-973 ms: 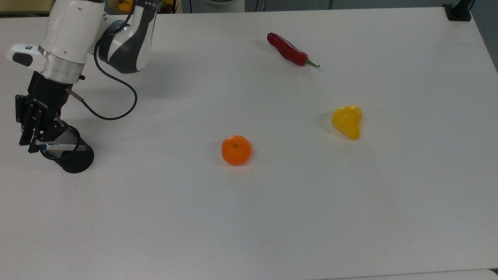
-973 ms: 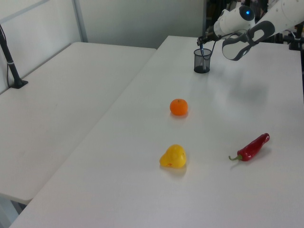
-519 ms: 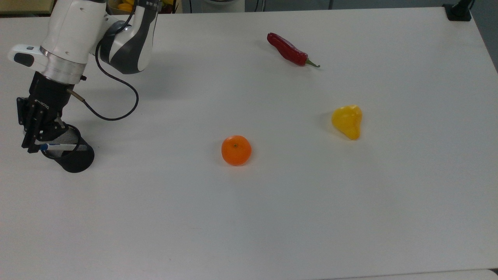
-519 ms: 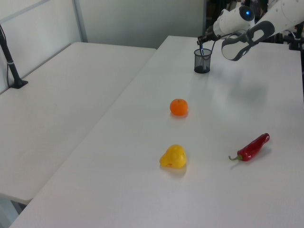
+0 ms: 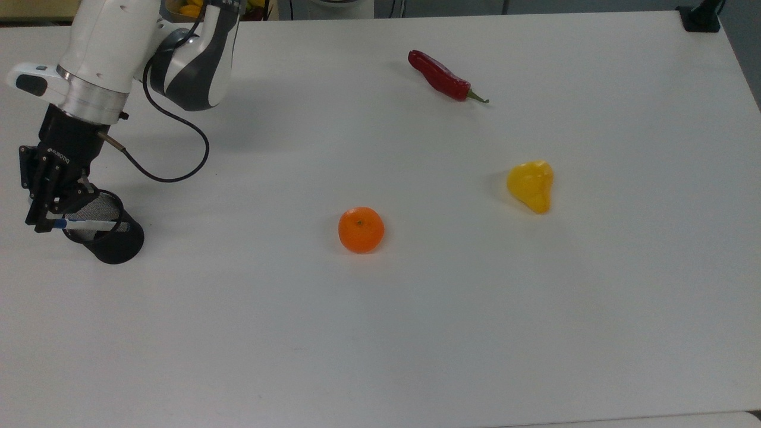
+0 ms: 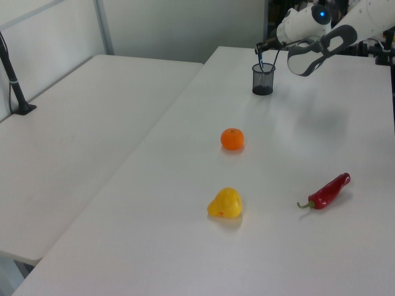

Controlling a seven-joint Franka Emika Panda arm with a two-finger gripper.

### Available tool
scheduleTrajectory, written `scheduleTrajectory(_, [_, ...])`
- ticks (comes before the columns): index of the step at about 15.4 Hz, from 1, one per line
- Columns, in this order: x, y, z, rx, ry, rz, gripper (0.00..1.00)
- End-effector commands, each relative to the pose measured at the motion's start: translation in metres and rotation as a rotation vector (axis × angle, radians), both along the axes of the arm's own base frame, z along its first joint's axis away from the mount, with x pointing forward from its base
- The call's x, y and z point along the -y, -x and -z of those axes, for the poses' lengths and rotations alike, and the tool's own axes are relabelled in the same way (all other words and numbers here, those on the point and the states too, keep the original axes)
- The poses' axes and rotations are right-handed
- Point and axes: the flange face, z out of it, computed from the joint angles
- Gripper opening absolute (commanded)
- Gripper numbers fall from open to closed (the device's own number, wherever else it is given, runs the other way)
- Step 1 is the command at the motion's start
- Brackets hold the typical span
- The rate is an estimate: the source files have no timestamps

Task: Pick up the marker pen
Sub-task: 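Lift the marker out of the cup and carry it toward the orange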

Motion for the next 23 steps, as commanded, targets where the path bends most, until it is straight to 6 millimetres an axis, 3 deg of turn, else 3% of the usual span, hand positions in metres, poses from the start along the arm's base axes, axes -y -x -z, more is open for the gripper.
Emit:
scheduleTrajectory(1, [-0.004,0.007,-0.027,0.050,-0.018,0.005,0.00])
scheduleTrajectory(4, [-0.007,0.009,-0.056,0.091,-0.017,-0.001,0.00])
scheduleTrajectory(9, [-0.013,0.019,-0.120,0.182,-0.023,-0.010,0.00])
scheduleTrajectory(14, [-0.043,0.022,-0.165,0.251,-0.048,-0.057,0.00])
scheduleTrajectory(18, [-0.059,0.028,-0.198,0.210,-0.112,-0.065,0.00])
scheduleTrajectory(23, [-0.115,0.031,-0.215,0.045,-0.228,-0.124,0.00])
